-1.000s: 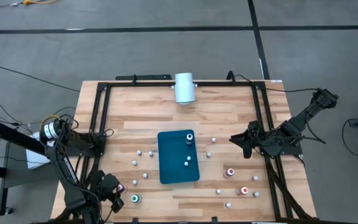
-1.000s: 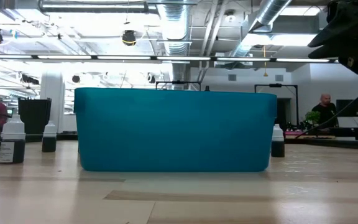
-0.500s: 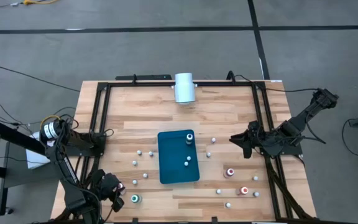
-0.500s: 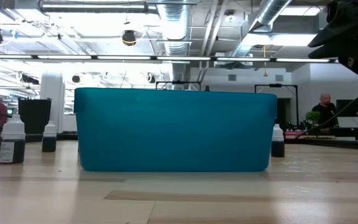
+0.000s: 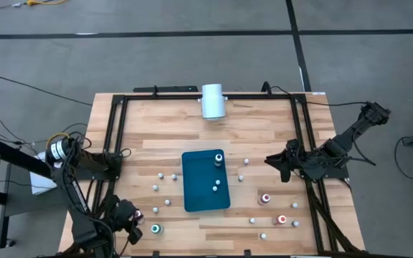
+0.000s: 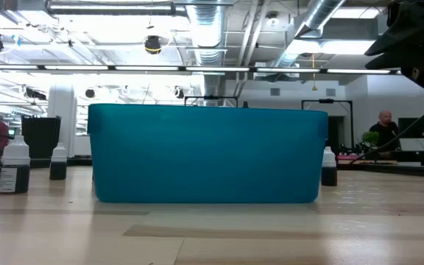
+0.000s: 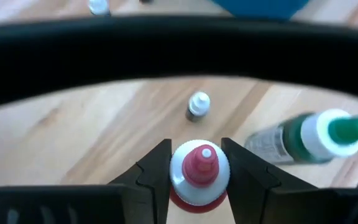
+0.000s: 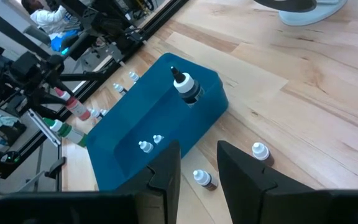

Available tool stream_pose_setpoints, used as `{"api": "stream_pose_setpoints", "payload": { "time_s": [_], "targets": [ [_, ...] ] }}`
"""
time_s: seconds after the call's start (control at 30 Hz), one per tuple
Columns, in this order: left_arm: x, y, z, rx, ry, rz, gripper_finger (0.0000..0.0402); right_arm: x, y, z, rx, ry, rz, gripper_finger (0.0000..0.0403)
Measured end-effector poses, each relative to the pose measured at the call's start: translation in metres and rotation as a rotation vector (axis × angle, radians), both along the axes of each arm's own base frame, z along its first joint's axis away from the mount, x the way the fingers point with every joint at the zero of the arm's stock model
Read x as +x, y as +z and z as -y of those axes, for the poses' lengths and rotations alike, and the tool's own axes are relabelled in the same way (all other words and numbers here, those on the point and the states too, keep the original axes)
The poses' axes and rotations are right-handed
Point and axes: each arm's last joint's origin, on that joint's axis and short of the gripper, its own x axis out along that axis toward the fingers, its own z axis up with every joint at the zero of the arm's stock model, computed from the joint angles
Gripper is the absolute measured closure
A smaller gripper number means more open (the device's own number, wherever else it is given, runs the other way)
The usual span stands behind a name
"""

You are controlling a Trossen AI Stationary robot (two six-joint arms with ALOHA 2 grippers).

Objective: Pick & Place food coloring
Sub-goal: Put the big pink food coloring bottle into the blue bin

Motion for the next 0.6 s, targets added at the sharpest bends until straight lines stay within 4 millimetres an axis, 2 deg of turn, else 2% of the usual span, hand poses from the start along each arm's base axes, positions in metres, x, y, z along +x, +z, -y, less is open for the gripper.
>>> {"api": "stream_pose_setpoints", "payload": {
  "time_s": [0.33, 0.6],
  "targets": [
    [-0.001, 0.049, -0.008, 0.167, 0.037, 0.032, 0.0293, 0.000, 0.000, -0.001, 0.013, 0.011, 0.002, 0.0308],
    [0.005, 0.072, -0.017, 0.150, 0.019, 0.170, 0.0293, 0.000, 0.000, -0.001, 0.012, 0.014, 0.000, 0.0308]
  ]
}}
